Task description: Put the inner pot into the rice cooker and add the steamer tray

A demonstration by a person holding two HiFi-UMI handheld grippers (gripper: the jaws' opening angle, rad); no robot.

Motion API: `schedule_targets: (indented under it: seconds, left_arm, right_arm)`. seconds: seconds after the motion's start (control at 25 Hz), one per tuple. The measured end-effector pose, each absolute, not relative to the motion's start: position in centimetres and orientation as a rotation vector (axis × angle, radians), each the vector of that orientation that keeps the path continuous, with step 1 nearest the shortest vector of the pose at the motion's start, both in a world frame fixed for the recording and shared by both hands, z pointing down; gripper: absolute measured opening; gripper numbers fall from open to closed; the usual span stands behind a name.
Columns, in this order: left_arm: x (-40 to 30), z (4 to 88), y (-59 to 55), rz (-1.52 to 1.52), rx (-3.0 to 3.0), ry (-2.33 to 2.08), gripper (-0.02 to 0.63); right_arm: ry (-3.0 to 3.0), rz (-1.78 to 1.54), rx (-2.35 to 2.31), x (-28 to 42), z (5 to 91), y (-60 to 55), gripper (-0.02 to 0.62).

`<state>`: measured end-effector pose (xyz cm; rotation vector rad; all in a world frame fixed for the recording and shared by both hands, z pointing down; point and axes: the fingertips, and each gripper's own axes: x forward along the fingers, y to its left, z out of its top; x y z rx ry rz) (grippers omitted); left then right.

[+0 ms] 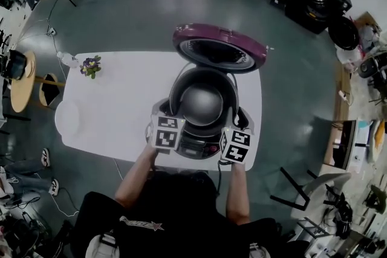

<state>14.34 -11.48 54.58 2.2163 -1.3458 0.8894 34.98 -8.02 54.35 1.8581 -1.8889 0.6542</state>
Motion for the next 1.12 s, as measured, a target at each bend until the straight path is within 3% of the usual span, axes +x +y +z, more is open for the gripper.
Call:
schedule_targets:
  seconds: [1.12]
  left_arm:
    - [14.3, 59.5, -11.3, 1.062, 2.128, -1.245, 0.150]
  right_arm:
    - [-1.845, 0.930, 1.666, 34.7, 59.5, -7.7, 0.101]
